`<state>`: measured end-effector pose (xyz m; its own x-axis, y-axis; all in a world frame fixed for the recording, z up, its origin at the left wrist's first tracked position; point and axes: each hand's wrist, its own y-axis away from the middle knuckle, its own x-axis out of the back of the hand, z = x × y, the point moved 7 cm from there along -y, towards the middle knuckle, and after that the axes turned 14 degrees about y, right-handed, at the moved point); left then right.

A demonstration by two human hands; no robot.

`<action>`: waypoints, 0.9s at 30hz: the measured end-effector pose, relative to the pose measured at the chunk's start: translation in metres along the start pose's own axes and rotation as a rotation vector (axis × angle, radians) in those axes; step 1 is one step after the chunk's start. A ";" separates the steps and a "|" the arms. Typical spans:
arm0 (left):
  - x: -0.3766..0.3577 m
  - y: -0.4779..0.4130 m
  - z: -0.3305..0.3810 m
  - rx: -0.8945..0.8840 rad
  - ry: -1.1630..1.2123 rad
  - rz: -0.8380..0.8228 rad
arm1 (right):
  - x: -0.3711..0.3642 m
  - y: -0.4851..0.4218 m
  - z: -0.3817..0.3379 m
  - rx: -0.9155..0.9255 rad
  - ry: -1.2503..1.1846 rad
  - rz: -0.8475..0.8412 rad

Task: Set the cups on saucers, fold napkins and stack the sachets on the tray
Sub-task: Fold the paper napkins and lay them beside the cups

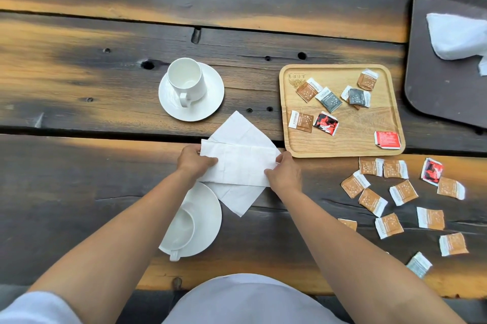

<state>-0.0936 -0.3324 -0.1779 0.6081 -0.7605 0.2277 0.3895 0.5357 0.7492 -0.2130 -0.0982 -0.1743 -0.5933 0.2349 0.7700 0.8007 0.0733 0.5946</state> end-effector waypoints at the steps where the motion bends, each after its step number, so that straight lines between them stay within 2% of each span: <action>1: 0.001 0.000 0.000 -0.003 0.001 -0.006 | 0.000 -0.001 0.001 0.001 0.003 -0.003; 5: 0.006 0.001 0.003 -0.043 0.006 0.036 | 0.002 -0.001 0.004 0.005 -0.001 0.004; 8: 0.001 0.005 0.012 -0.109 0.033 -0.015 | 0.007 0.002 0.002 0.048 0.004 0.061; 12: -0.013 0.014 0.037 -0.264 -0.077 -0.101 | 0.021 0.004 -0.023 0.296 0.010 0.129; 15: -0.032 0.025 0.056 -0.308 -0.115 -0.268 | 0.027 0.001 -0.050 0.494 0.077 0.043; 18: -0.041 0.034 0.072 -0.266 -0.031 -0.380 | 0.033 -0.007 -0.065 0.563 0.068 -0.038; 22: -0.038 0.034 0.080 -0.129 0.215 -0.392 | 0.038 -0.012 -0.062 0.507 -0.109 -0.162; 25: -0.033 0.027 0.070 -0.006 0.469 -0.322 | 0.034 -0.011 -0.050 0.340 -0.439 -0.300; 27: -0.033 0.027 0.055 0.102 0.534 -0.315 | 0.030 -0.009 -0.043 0.223 -0.663 -0.376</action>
<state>-0.1412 -0.3131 -0.1315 0.7471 -0.5735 -0.3361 0.5543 0.2584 0.7912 -0.2417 -0.1331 -0.1467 -0.7105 0.6785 0.1865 0.5956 0.4387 0.6729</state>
